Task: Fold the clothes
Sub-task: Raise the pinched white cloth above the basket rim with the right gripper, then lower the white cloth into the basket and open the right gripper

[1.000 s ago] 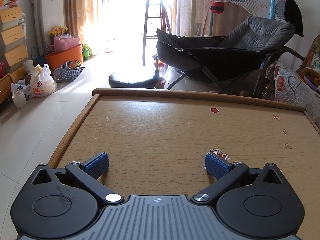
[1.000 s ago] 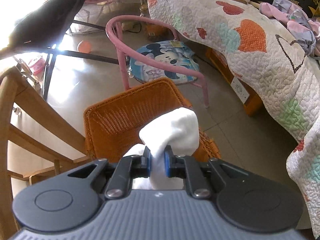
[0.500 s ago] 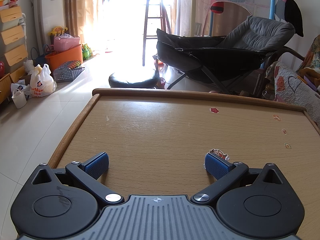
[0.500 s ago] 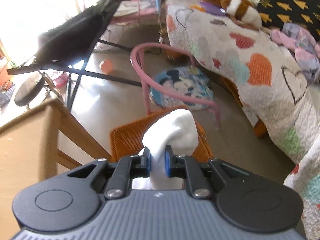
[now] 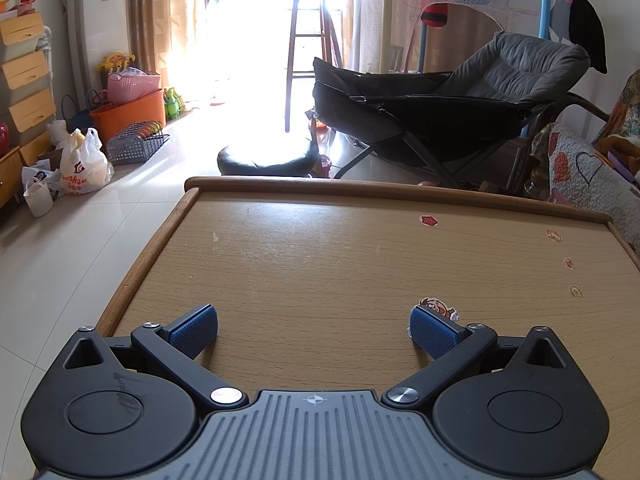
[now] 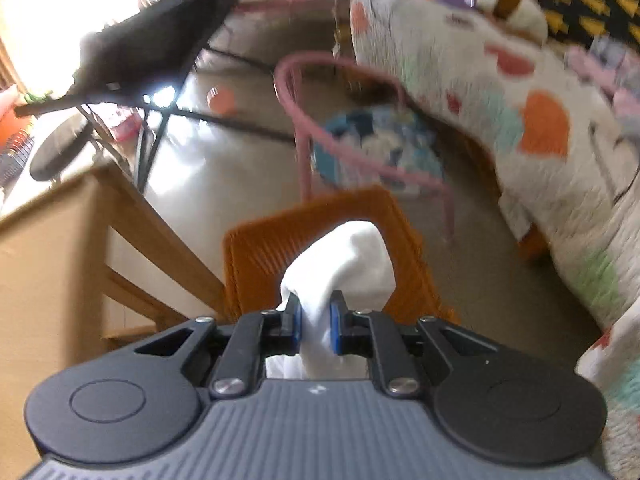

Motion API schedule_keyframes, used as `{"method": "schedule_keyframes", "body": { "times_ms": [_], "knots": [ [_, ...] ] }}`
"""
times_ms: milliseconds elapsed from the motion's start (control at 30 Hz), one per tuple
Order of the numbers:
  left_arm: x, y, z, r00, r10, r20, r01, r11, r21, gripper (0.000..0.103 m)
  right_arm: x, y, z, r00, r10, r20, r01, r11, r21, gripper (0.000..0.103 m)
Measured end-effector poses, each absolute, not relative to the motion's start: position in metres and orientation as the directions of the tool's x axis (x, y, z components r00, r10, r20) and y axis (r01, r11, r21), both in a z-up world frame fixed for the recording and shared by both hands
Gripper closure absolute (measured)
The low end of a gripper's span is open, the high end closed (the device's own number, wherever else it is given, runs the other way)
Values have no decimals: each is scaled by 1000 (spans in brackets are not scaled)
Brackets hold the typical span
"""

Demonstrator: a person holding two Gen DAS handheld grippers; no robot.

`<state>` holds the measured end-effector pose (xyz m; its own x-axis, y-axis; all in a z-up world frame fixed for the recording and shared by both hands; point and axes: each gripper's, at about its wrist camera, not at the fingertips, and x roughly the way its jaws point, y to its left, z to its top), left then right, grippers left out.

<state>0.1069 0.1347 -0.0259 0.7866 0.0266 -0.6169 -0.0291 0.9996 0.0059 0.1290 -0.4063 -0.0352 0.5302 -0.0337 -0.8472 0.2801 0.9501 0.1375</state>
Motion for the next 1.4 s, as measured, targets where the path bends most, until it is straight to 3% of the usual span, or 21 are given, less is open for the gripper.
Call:
{"method": "schedule_keyframes", "body": {
  "times_ms": [233,533,667,1000,1167,1400],
  "knots": [
    [107,135,-26,787,27,-617,-29,1000,6,0,151,-417,-138,419,-24,-908,353,925,139,89],
    [107,135,-26,787,27,-617,-29,1000,6,0,173,-443,-219,376,-82,-923,429,898,95,88],
    [107,134,-26,787,27,-617,-29,1000,6,0,175,-454,-236,355,-117,-928,458,887,63,86],
    [107,134,-26,787,27,-617,-29,1000,6,0,180,-467,-224,427,-269,-863,503,864,-20,63],
    [107,135,-26,787,27,-617,-29,1000,6,0,189,-455,-229,448,-110,-887,415,905,97,63],
    [107,134,-26,787,27,-617,-29,1000,6,0,194,-420,-281,328,-5,-945,274,957,90,63]
  ]
}}
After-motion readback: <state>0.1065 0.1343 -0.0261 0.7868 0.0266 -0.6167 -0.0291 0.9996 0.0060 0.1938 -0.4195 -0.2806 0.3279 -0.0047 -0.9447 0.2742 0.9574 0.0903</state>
